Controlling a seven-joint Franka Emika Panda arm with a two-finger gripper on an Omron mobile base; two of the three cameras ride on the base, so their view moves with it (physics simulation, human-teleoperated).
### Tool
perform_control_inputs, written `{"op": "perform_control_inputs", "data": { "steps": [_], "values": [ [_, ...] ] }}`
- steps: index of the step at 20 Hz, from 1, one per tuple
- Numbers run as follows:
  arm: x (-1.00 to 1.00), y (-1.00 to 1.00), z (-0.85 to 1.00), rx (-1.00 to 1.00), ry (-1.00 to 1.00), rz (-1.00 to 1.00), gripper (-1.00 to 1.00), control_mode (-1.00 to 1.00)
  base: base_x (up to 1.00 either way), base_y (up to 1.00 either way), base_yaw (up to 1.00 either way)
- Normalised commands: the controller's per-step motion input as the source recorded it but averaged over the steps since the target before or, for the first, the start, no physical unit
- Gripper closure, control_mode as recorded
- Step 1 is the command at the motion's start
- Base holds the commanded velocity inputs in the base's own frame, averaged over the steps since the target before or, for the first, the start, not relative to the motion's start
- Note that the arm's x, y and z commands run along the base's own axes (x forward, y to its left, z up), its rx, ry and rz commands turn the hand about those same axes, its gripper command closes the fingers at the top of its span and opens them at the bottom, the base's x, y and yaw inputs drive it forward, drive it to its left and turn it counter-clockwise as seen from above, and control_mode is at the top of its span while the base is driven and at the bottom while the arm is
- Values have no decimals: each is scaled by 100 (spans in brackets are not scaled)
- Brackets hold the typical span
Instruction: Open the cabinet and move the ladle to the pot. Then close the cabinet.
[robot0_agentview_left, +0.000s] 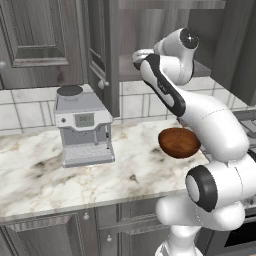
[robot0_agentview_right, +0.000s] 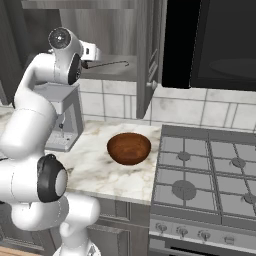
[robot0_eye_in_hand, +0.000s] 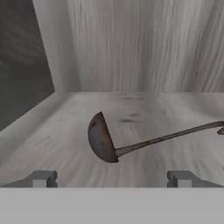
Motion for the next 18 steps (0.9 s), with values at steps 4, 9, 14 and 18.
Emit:
{"op": "perform_control_inputs", "data": {
  "steps": [4, 9, 14, 18],
  "values": [
    [31, 6, -15, 0, 8, 0, -100, -100, 0, 0, 0],
    [37, 11, -12, 0, 4, 0, -100, -100, 0, 0, 0],
    [33, 12, -10, 0, 0, 0, -100, -100, 0, 0, 0],
    [30, 12, -14, 0, 2, 0, -100, -100, 0, 0, 0]
  ]
}}
